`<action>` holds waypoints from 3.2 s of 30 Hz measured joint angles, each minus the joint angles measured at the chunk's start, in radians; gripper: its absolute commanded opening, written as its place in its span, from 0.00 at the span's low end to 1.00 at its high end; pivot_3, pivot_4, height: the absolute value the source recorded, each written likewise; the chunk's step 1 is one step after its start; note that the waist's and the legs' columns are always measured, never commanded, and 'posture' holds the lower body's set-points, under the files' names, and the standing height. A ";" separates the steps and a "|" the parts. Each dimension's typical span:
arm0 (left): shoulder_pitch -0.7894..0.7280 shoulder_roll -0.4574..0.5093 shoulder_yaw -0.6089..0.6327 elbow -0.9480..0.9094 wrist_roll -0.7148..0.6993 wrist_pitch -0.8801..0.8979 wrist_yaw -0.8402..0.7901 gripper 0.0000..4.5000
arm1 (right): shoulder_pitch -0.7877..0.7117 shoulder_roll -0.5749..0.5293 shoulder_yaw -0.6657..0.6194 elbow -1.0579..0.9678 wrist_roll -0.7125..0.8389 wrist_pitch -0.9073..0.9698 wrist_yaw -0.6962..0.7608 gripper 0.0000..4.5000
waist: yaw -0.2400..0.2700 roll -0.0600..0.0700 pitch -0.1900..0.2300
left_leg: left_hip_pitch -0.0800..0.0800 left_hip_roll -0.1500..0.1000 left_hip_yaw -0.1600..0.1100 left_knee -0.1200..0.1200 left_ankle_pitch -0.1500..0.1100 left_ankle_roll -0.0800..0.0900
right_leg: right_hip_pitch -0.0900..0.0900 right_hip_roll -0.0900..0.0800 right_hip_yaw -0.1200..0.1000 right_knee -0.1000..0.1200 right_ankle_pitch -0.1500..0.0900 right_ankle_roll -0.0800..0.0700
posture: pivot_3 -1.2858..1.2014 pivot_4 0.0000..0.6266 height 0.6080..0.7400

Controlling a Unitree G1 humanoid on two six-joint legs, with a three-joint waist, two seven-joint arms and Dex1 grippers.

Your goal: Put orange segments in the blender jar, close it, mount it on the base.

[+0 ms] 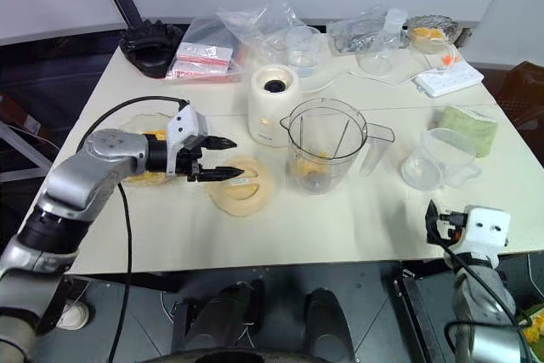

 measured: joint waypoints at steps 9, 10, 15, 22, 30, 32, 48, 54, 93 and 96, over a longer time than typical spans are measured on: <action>-0.186 -0.155 -0.101 0.544 0.203 -0.312 -0.168 0.76 | 0.257 -0.043 -0.100 -0.381 0.253 0.193 0.167 0.99 | 0.035 0.001 -0.002 | -0.002 -0.001 -0.002 -0.008 -0.001 0.002 | -0.002 -0.002 -0.004 0.000 -0.005 0.004 | 0.52 0.24 1.00; -0.198 -0.170 -0.101 0.580 0.217 -0.334 -0.178 0.76 | 0.271 -0.042 -0.100 -0.410 0.277 0.215 0.174 0.99 | 0.036 0.001 -0.002 | -0.002 -0.001 -0.002 -0.008 -0.002 0.003 | -0.002 -0.002 -0.004 0.000 -0.005 0.005 | 0.52 0.24 1.00; -0.217 -0.212 -0.106 0.644 0.263 -0.386 -0.240 0.76 | 0.319 -0.134 -0.128 -0.570 0.466 0.336 0.222 0.99 | 0.037 0.000 -0.001 | -0.002 -0.002 -0.002 -0.007 -0.004 0.005 | -0.001 -0.002 -0.005 -0.001 -0.007 0.006 | 0.52 0.24 1.00; -0.210 -0.257 -0.109 0.663 0.315 -0.396 -0.221 0.76 | 0.176 -0.440 -0.203 -0.630 0.761 0.491 0.182 0.99 | 0.018 -0.008 0.002 | -0.001 0.000 -0.002 0.008 -0.005 0.006 | 0.008 -0.002 -0.005 -0.001 -0.007 0.001 | 0.52 0.24 1.00; -0.151 -0.272 -0.128 0.639 0.386 -0.367 -0.171 0.76 | -0.051 -0.595 -0.149 -0.602 0.902 0.557 0.100 0.99 | 0.023 -0.010 0.003 | -0.002 0.000 -0.002 0.011 -0.006 0.005 | 0.010 -0.005 -0.007 -0.003 -0.005 -0.001 | 0.52 0.24 1.00; -0.147 -0.287 -0.128 0.641 0.394 -0.360 -0.149 0.76 | -0.093 -0.600 -0.118 -0.578 0.907 0.560 0.090 0.99 | 0.025 -0.010 0.003 | -0.003 0.000 -0.002 0.011 -0.005 0.008 | 0.009 -0.005 -0.008 -0.004 -0.005 0.000 | 0.52 0.24 1.00; -0.134 -0.300 -0.107 0.618 0.411 -0.341 -0.128 0.06 | -0.071 -0.576 -0.075 -0.560 0.860 0.586 0.079 1.00 | 0.020 -0.011 0.002 | 0.000 0.000 -0.002 0.014 -0.007 0.008 | 0.012 -0.004 -0.007 -0.003 -0.004 0.001 | 0.52 0.24 1.00; -0.107 -0.171 -0.079 0.266 0.367 -0.103 -0.202 0.06 | -0.040 -0.515 -0.068 -0.520 0.779 0.569 0.110 1.00 | 0.021 -0.011 0.002 | -0.005 0.000 -0.002 0.012 -0.006 0.010 | 0.006 -0.003 -0.007 -0.002 -0.004 0.002 | 0.52 0.24 1.00; -0.980 -0.658 0.062 1.250 0.371 -0.524 -0.380 0.06 | -0.143 -0.186 0.093 -0.332 0.287 0.388 0.075 1.00 | 0.022 -0.014 0.005 | -0.006 -0.002 0.003 0.017 -0.007 0.013 | 0.004 -0.002 -0.006 0.002 -0.002 0.015 | 0.52 0.24 1.00; -0.979 -0.689 0.061 1.250 0.392 -0.535 -0.364 0.06 | -0.124 -0.169 0.096 -0.347 0.274 0.387 0.066 1.00 | 0.021 -0.014 0.005 | -0.006 -0.002 0.003 0.018 -0.007 0.013 | 0.005 -0.002 -0.006 0.002 -0.001 0.015 | 0.52 0.24 1.00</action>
